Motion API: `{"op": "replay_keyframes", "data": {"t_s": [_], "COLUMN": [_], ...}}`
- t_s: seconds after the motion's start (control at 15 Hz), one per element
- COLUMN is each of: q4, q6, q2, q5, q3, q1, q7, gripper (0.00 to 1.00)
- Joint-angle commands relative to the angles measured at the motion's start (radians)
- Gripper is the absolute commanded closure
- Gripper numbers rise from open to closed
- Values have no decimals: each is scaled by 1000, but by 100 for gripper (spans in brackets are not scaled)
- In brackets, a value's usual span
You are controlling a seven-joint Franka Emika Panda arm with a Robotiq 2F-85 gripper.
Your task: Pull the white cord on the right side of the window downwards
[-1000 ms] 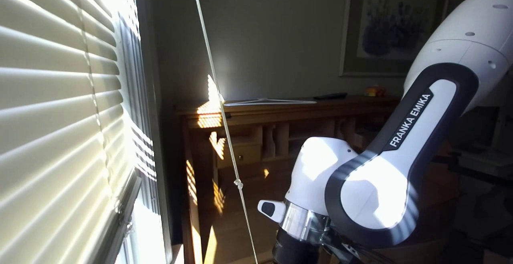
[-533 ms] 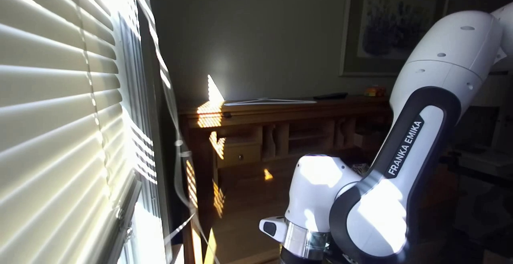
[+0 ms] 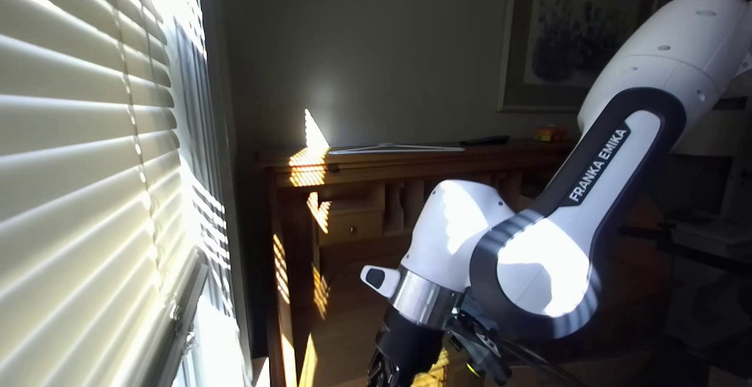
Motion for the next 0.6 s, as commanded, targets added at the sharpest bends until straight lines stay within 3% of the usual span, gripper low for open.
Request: {"op": "replay_keyframes", "data": {"t_s": [0.0, 0.53], "q4": [9, 49], "q6": [-16, 10], "q2": [-118, -310], "q5": [46, 18], "q3": [49, 35], "q1": [-36, -36], "q7": [30, 37], "gripper": [0, 0]}}
